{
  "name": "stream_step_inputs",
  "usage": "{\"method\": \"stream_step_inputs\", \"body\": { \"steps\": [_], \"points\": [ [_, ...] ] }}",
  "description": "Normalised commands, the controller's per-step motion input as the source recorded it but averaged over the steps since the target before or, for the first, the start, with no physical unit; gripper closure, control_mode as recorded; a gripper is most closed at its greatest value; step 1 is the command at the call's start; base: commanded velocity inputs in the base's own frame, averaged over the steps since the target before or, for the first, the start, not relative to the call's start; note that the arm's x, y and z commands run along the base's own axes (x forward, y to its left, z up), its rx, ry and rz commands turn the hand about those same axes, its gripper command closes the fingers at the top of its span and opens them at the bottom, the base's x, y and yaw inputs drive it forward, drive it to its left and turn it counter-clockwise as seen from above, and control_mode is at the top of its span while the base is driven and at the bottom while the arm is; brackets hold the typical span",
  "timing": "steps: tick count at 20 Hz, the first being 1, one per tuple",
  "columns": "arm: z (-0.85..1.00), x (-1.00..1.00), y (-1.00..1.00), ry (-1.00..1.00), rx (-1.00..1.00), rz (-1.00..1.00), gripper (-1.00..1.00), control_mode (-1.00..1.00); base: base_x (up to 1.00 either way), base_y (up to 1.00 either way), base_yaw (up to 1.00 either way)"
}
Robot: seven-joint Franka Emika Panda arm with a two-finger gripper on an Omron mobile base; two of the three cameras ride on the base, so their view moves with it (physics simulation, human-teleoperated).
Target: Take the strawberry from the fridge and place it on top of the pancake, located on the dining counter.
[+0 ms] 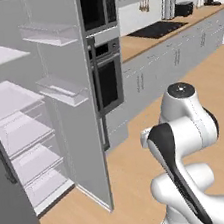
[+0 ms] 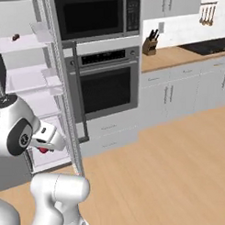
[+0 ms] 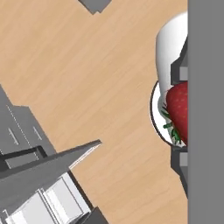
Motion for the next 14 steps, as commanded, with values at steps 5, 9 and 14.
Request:
{"method": "stream_step_inputs", "body": {
  "steps": [5, 9, 14],
  "points": [
    [0.00, 0.00, 0.00, 0.00, 0.00, 0.00, 1.00, 1.00, -0.55, -0.96, -0.47],
    [0.00, 0.00, 0.00, 0.00, 0.00, 0.00, 1.00, 1.00, -0.45, -1.00, -0.39],
    [0.00, 0.00, 0.00, 0.00, 0.00, 0.00, 1.00, 1.00, -0.62, -1.00, -0.35]
  ]
}}
